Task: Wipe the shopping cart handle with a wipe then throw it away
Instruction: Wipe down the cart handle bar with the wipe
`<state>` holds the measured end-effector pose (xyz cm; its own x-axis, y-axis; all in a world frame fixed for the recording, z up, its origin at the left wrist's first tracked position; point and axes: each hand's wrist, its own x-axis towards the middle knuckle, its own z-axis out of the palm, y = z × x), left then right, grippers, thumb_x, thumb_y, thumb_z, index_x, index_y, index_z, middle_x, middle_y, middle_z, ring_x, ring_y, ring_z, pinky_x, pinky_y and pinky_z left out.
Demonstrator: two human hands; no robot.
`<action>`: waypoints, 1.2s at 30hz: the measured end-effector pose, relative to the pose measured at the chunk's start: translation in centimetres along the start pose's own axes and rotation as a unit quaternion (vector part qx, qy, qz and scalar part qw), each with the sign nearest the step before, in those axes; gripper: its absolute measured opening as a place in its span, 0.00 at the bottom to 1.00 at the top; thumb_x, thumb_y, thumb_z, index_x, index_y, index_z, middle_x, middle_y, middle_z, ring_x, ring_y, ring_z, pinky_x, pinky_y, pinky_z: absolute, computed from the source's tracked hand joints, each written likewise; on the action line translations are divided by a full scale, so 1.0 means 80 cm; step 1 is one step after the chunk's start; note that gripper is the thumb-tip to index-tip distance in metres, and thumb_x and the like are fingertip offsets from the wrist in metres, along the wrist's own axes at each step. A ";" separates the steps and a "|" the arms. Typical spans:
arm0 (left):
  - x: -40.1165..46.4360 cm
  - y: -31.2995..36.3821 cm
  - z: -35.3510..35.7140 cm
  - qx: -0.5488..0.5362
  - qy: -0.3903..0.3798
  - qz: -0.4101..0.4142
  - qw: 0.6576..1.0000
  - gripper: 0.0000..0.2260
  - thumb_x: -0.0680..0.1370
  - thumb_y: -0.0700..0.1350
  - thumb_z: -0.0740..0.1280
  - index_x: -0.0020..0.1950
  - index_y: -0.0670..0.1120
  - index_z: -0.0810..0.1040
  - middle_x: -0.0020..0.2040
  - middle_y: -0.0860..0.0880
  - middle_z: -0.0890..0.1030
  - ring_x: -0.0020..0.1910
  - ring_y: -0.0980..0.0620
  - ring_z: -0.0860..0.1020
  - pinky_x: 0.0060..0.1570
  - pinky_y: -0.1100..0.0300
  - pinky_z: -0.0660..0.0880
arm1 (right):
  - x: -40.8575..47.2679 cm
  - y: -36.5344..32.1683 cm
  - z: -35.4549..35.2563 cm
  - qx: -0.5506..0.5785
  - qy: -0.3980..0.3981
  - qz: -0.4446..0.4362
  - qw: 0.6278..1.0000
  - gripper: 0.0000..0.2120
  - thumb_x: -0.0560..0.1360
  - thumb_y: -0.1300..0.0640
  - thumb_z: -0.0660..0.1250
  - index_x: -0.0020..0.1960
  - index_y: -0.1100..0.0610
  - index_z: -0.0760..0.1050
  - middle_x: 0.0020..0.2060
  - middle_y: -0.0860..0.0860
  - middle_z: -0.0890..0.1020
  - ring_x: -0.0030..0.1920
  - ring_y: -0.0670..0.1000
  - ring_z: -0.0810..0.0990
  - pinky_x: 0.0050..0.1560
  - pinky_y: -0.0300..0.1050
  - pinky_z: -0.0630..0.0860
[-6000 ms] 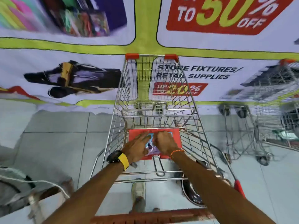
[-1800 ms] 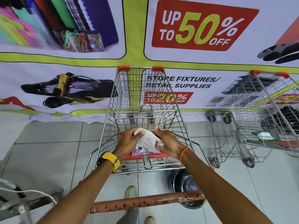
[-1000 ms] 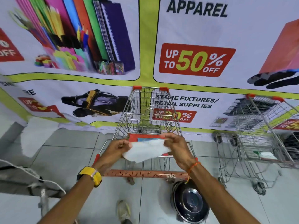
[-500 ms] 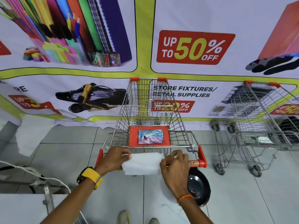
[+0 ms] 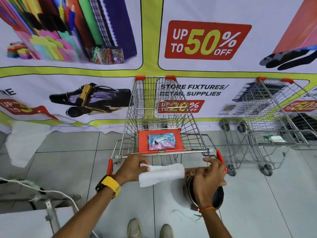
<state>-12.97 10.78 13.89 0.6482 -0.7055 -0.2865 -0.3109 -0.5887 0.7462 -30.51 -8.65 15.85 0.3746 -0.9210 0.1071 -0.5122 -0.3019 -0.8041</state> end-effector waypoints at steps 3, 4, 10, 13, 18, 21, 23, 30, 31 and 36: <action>0.000 -0.003 -0.003 -0.006 -0.003 0.013 1.000 0.04 0.75 0.46 0.70 0.44 0.48 0.85 0.41 0.57 0.84 0.40 0.63 0.80 0.40 0.66 0.74 | -0.015 -0.012 0.008 0.031 -0.051 -0.144 0.988 0.12 0.73 0.60 0.60 0.52 0.52 0.78 0.55 0.48 0.77 0.60 0.52 0.76 0.62 0.52 0.75; 0.000 -0.007 -0.006 0.008 0.016 0.025 1.000 0.05 0.77 0.46 0.69 0.44 0.49 0.85 0.42 0.57 0.85 0.41 0.63 0.80 0.42 0.65 0.73 | -0.025 -0.018 0.018 0.019 -0.111 -0.197 0.974 0.12 0.76 0.59 0.60 0.54 0.53 0.80 0.57 0.49 0.80 0.60 0.51 0.77 0.63 0.48 0.75; -0.012 -0.069 -0.040 0.169 0.176 0.025 0.969 0.14 0.82 0.43 0.60 0.67 0.47 0.76 0.69 0.46 0.76 0.71 0.44 0.69 0.72 0.51 0.63 | -0.083 -0.024 0.090 -0.134 -0.308 -0.402 0.852 0.13 0.78 0.56 0.68 0.61 0.51 0.84 0.57 0.46 0.87 0.54 0.50 0.86 0.59 0.46 0.78; -0.020 -0.090 -0.040 0.114 0.122 -0.015 0.986 0.20 0.84 0.49 0.53 0.75 0.49 0.65 0.79 0.48 0.61 0.79 0.48 0.54 0.77 0.52 0.51 | -0.102 -0.026 0.103 -0.183 -0.276 -0.398 0.855 0.11 0.80 0.49 0.66 0.60 0.43 0.82 0.49 0.42 0.87 0.46 0.51 0.83 0.52 0.50 0.72; -0.021 -0.089 -0.047 -0.037 0.132 -0.032 0.990 0.33 0.77 0.67 0.44 0.76 0.52 0.63 0.77 0.54 0.59 0.79 0.53 0.50 0.77 0.50 0.48 | -0.130 -0.032 0.130 -0.212 -0.231 -0.396 0.863 0.08 0.80 0.45 0.67 0.58 0.41 0.81 0.47 0.43 0.86 0.47 0.52 0.82 0.56 0.55 0.71; -0.024 -0.089 -0.047 -0.072 0.127 -0.051 0.988 0.24 0.81 0.54 0.49 0.77 0.50 0.62 0.79 0.52 0.59 0.79 0.54 0.49 0.78 0.45 0.49 | -0.151 -0.036 0.146 -0.203 -0.221 -0.406 0.863 0.10 0.81 0.44 0.66 0.59 0.42 0.81 0.51 0.41 0.85 0.50 0.51 0.83 0.58 0.55 0.69; -0.026 -0.089 -0.046 -0.091 0.122 -0.056 0.987 0.23 0.82 0.51 0.49 0.77 0.50 0.62 0.79 0.51 0.59 0.80 0.54 0.49 0.78 0.45 0.48 | -0.161 -0.038 0.155 -0.193 -0.214 -0.406 0.867 0.12 0.81 0.44 0.65 0.60 0.44 0.82 0.53 0.41 0.86 0.51 0.51 0.84 0.59 0.55 0.68; -0.027 -0.103 -0.048 -0.126 0.122 -0.051 0.983 0.20 0.85 0.46 0.50 0.77 0.52 0.61 0.80 0.52 0.58 0.79 0.56 0.47 0.78 0.43 0.47 | -0.173 -0.050 0.169 -0.161 -0.224 -0.367 0.888 0.16 0.80 0.40 0.65 0.58 0.49 0.85 0.51 0.43 0.88 0.50 0.50 0.85 0.60 0.52 0.70; -0.027 -0.104 -0.048 -0.126 0.121 -0.052 0.983 0.20 0.85 0.46 0.50 0.77 0.52 0.61 0.80 0.52 0.58 0.79 0.56 0.47 0.78 0.42 0.47 | -0.175 -0.050 0.169 -0.157 -0.228 -0.372 0.886 0.15 0.80 0.41 0.67 0.57 0.48 0.85 0.52 0.42 0.88 0.51 0.50 0.85 0.60 0.53 0.70; -0.024 -0.106 -0.047 -0.098 0.113 -0.042 0.988 0.26 0.81 0.60 0.46 0.78 0.52 0.59 0.80 0.53 0.57 0.79 0.56 0.46 0.79 0.46 0.43 | -0.172 -0.029 0.175 -0.100 -0.173 -0.467 0.861 0.11 0.75 0.51 0.77 0.57 0.48 0.86 0.56 0.44 0.88 0.53 0.51 0.86 0.58 0.52 0.70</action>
<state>-9.00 18.58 10.38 0.8109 -0.5390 -0.2278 -0.1232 -0.5378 0.8340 -23.70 8.19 8.07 0.8856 -0.1355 0.4442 0.0274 -0.9396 -0.3413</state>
